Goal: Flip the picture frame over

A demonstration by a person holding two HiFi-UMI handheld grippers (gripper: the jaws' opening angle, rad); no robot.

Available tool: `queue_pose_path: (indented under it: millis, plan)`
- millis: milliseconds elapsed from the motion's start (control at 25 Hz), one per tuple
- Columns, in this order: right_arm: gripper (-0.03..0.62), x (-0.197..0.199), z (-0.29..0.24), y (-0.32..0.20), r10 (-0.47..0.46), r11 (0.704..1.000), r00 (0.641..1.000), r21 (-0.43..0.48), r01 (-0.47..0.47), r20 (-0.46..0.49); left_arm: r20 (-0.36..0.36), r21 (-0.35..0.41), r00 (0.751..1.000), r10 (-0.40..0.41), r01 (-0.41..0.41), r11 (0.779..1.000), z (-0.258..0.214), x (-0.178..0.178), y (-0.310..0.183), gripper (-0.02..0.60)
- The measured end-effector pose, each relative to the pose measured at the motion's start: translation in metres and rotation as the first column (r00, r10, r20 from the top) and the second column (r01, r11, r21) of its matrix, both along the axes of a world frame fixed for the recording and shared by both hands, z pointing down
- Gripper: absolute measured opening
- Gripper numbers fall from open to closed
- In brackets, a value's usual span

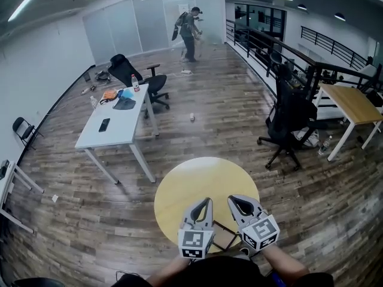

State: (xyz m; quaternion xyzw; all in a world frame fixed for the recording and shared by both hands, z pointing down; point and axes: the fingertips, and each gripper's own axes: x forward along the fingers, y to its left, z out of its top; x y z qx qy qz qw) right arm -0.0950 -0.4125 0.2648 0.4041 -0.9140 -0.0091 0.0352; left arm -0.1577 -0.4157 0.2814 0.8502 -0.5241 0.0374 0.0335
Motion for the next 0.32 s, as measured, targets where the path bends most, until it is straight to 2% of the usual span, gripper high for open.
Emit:
queue_pose_path:
  millis: [320]
  plan:
    - [0.018,-0.007,-0.002,-0.001,-0.013,1.000,1.000,0.000,0.013,-0.005,-0.005,0.004,1.000,-0.021,0.021,1.000,-0.002,-0.012,-0.004,0.023]
